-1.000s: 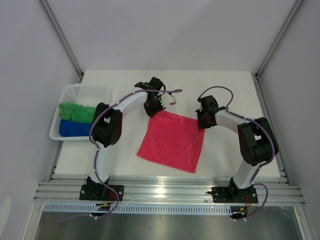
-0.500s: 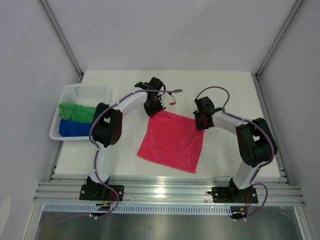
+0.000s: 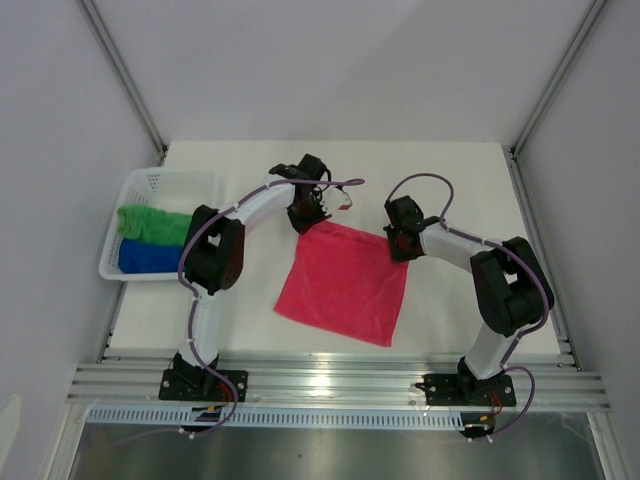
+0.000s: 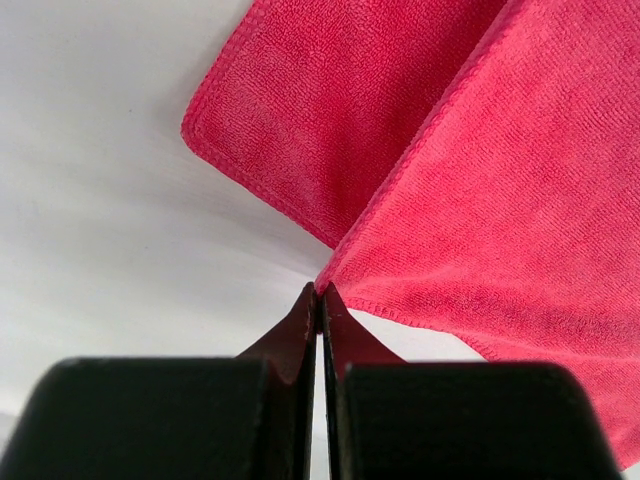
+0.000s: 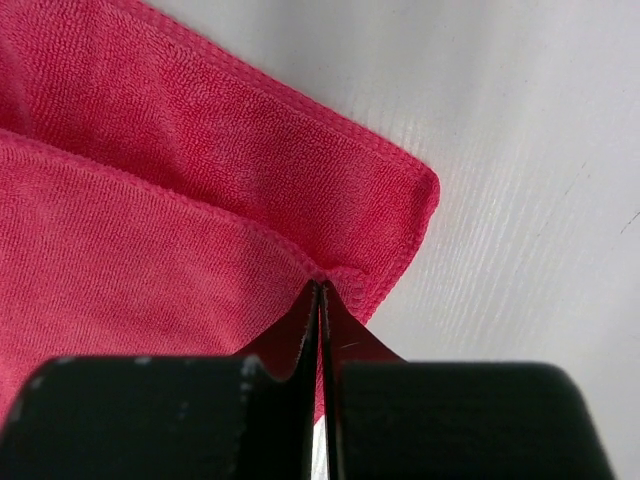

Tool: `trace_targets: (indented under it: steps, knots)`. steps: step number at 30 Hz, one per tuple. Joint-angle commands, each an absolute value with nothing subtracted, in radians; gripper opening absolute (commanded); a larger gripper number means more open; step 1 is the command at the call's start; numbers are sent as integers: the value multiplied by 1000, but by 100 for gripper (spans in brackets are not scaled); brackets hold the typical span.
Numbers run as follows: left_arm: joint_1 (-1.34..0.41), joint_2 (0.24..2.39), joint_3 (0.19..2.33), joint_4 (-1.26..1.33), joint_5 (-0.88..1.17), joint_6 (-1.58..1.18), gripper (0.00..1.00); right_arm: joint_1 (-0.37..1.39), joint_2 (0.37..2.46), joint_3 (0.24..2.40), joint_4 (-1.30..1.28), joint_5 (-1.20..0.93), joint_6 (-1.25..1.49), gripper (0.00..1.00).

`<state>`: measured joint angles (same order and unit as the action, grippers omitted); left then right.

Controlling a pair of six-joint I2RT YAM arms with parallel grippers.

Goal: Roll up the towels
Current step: Fold the towel

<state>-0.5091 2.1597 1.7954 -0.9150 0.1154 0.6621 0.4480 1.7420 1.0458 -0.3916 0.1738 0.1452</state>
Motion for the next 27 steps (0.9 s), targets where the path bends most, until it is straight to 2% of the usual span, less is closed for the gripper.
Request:
trace_targets:
  steps: [1, 11, 27]
  knots:
    - [-505, 2152, 1821, -917, 112, 657, 1, 451, 1700, 1077, -387, 202, 144, 0]
    - [-505, 2109, 1818, -873, 138, 618, 1, 446, 1618, 1078, -359, 278, 163, 0]
    - [-505, 2005, 1821, -801, 134, 528, 1, 390, 1531, 1086, -359, 285, 176, 0]
